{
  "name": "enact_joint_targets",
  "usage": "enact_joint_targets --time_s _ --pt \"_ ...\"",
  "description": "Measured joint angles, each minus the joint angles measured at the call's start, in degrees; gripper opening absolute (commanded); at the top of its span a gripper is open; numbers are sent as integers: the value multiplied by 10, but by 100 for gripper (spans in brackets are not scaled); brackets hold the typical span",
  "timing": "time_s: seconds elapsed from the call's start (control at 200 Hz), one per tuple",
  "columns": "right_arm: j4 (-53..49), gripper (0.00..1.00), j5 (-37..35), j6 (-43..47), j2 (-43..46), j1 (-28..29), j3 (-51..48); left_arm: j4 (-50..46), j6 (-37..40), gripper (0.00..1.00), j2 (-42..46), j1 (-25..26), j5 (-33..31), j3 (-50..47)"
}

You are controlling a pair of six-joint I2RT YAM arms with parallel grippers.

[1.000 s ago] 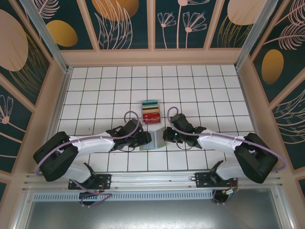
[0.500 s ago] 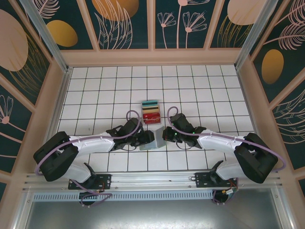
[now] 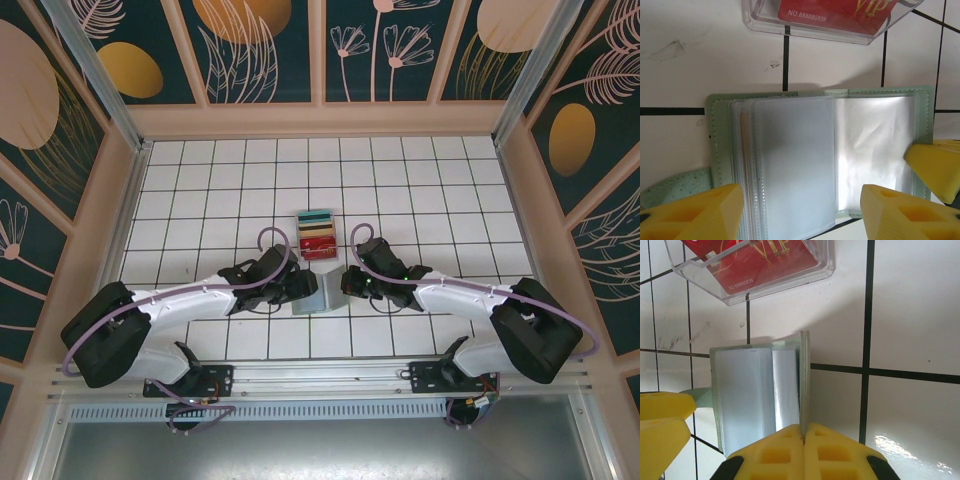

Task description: Take the credit cards out of the card holder

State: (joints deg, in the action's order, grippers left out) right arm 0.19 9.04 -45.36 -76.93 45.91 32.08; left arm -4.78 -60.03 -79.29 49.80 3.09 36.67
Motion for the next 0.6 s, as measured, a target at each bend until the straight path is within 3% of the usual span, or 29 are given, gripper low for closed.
enact_joint_targets --time_s 0.601 --pt "0 0 0 0 0 3 0 29 0 61 -47 0 30 0"
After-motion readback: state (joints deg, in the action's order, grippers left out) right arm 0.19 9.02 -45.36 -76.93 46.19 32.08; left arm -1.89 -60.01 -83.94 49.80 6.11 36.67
